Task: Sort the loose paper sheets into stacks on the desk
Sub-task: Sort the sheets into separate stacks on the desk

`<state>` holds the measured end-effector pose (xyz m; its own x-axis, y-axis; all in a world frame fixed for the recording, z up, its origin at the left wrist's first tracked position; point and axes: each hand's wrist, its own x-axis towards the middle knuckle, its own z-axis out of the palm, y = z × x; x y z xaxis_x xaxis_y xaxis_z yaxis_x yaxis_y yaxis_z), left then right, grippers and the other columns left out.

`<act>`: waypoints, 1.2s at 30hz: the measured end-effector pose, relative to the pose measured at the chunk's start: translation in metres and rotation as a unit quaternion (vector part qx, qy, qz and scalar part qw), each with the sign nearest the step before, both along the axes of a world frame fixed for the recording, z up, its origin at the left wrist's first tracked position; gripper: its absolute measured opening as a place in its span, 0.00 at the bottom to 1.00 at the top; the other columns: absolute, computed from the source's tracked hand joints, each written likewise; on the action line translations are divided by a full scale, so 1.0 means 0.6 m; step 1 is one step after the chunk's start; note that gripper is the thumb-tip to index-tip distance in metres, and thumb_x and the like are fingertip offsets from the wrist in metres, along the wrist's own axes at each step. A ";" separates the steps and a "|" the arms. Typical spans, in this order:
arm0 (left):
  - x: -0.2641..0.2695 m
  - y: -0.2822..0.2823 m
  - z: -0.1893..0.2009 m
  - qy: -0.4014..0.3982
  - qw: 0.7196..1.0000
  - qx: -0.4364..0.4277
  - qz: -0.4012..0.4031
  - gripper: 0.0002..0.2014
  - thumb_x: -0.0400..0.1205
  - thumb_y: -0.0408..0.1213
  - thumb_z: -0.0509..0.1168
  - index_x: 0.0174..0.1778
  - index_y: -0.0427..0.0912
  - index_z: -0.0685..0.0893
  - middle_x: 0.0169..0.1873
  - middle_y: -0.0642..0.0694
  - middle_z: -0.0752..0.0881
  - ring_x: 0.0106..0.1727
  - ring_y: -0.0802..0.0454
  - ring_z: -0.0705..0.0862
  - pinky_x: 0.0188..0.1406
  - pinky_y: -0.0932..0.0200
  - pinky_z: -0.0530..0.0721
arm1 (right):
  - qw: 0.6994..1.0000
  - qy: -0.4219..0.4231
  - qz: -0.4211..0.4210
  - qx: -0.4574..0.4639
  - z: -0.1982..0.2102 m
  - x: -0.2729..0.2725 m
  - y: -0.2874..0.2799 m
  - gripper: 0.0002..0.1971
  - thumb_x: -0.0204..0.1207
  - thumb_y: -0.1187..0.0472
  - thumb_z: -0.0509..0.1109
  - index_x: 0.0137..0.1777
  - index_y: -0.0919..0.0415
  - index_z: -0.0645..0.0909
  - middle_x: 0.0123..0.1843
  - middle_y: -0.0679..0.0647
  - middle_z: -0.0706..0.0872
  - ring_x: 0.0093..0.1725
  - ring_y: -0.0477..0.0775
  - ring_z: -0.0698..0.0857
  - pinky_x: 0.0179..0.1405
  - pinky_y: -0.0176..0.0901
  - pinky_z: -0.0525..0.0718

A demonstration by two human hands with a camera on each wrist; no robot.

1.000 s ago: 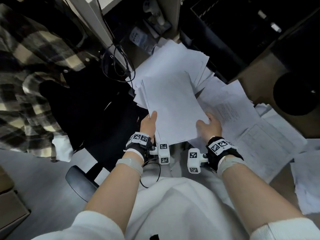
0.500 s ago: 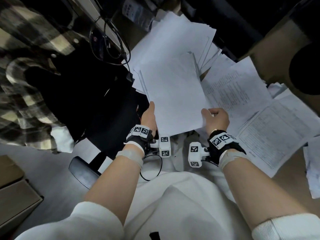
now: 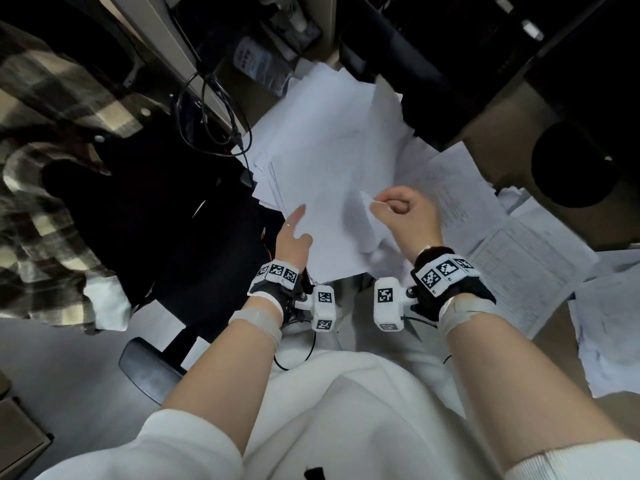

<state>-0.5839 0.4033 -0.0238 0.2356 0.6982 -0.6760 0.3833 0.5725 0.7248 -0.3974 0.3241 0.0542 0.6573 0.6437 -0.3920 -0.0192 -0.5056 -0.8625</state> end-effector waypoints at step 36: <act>-0.032 0.035 0.003 0.073 0.996 0.023 0.055 0.40 0.73 0.29 0.76 0.79 0.51 0.68 0.61 0.53 0.84 0.63 0.56 0.83 0.60 0.67 0.79 | 0.976 0.082 -0.145 -0.142 -0.082 0.011 0.015 0.10 0.71 0.61 0.72 0.51 0.60 0.86 0.46 0.50 0.90 0.48 0.56 0.89 0.48 0.43 0.86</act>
<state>-0.6031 0.4242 -0.0219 0.0570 0.7454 -0.6642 0.4226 0.5847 0.6925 -0.3911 0.3333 0.0053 0.7095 0.2898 -0.6424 -0.3222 -0.6772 -0.6615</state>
